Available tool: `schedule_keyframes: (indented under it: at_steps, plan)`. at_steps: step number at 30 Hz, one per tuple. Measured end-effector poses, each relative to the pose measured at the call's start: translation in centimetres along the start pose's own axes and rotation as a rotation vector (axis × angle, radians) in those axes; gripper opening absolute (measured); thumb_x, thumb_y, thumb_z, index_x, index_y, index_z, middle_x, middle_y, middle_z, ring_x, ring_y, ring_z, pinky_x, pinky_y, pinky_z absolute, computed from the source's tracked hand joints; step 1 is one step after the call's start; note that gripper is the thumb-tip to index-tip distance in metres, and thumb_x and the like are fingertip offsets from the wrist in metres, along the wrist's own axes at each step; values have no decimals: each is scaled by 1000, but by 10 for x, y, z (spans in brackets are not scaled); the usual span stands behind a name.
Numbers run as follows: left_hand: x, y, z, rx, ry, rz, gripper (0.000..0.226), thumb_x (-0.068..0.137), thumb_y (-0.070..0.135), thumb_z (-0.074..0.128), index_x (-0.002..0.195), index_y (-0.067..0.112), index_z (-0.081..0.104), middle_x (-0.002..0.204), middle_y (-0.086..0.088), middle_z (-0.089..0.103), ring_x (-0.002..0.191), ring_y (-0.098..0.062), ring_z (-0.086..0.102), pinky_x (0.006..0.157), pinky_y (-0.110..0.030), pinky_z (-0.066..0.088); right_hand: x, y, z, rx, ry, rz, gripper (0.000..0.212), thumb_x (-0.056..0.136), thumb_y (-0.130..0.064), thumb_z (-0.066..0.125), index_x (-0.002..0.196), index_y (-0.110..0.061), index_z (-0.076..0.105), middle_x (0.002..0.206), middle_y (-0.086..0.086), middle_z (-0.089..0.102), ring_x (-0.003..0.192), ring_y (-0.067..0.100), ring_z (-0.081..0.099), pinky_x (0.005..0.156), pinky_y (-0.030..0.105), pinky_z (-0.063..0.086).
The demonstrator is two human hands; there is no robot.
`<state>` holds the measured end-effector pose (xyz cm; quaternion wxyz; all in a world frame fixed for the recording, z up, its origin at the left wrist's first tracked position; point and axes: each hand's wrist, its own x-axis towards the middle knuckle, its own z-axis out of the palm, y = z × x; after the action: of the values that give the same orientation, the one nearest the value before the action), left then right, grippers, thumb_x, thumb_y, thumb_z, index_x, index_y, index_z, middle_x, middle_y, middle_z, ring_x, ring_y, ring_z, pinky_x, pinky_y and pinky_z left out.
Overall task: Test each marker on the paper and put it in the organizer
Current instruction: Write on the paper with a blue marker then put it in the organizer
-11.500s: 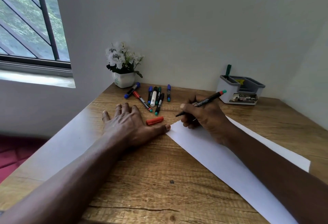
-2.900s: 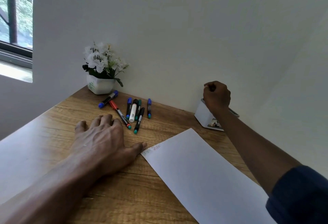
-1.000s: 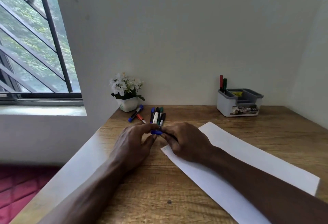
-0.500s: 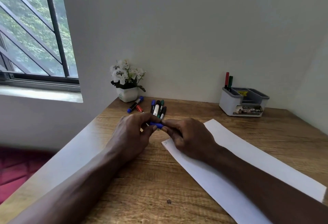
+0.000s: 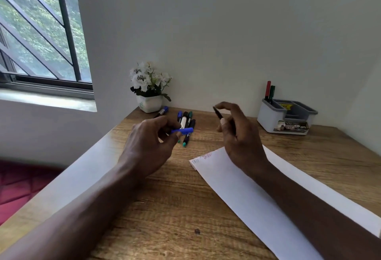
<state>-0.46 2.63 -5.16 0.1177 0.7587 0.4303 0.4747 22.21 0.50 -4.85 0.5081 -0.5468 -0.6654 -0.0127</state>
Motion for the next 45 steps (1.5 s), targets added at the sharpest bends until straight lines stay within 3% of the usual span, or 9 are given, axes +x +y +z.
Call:
schedule_keyframes:
  at_steps: [7,13,18,23,27,30,36,39,45]
  plan:
    - [-3,3,0,55,-134,-28,17,84,34,83,99,35,75,85,20,72,80,5,67,68,-15,51,0,-2,-3,287,6,250,25,104,-7,52,103,-23,71,84,1,69,51,8,59,48,20,47]
    - [0,5,0,173,-295,-64,16,87,38,78,102,36,72,88,20,66,83,4,60,66,-15,42,-1,-8,0,415,-4,462,19,105,-17,54,102,-21,72,88,8,72,65,15,62,53,20,53]
    - [0,6,0,266,-352,-88,18,89,44,74,105,36,71,88,20,63,82,4,56,66,-20,43,1,-10,0,548,-43,636,35,106,-10,42,102,-21,75,96,11,77,74,16,66,58,25,51]
    - [-1,5,0,390,-348,-205,51,82,77,59,116,39,65,122,10,61,117,-16,56,98,-45,47,-1,-14,-5,654,-33,580,33,94,5,56,105,-22,71,88,0,77,70,10,65,55,22,48]
    - [-2,8,-1,494,-429,-321,103,67,103,27,140,34,51,154,-2,42,139,-24,41,111,-54,29,-2,-14,-3,568,5,562,8,94,-21,71,102,-18,69,81,1,74,72,14,66,56,22,52]
    - [-2,7,0,551,-509,-323,121,62,106,21,149,25,42,162,-4,33,146,-26,34,118,-59,21,-3,-12,-2,576,-8,649,25,100,-36,61,88,-15,68,68,3,67,66,17,62,59,29,49]
    - [1,2,4,593,-554,-309,122,62,104,30,152,23,38,165,-4,28,150,-24,28,119,-59,18,0,-12,-12,617,-210,664,27,103,-27,50,107,-11,70,75,9,72,70,21,64,60,29,50]
    - [1,3,5,601,-546,-300,120,62,104,31,150,23,40,164,-4,29,149,-24,29,118,-59,20,0,-12,-20,582,-310,641,37,104,-34,50,107,-8,74,83,10,73,74,18,67,63,28,53]
    - [1,2,5,614,-552,-288,115,65,103,32,148,23,43,163,-5,30,149,-26,29,117,-58,21,-13,-12,-23,553,-362,620,32,106,-21,50,103,-1,74,82,17,74,75,25,68,65,29,57]
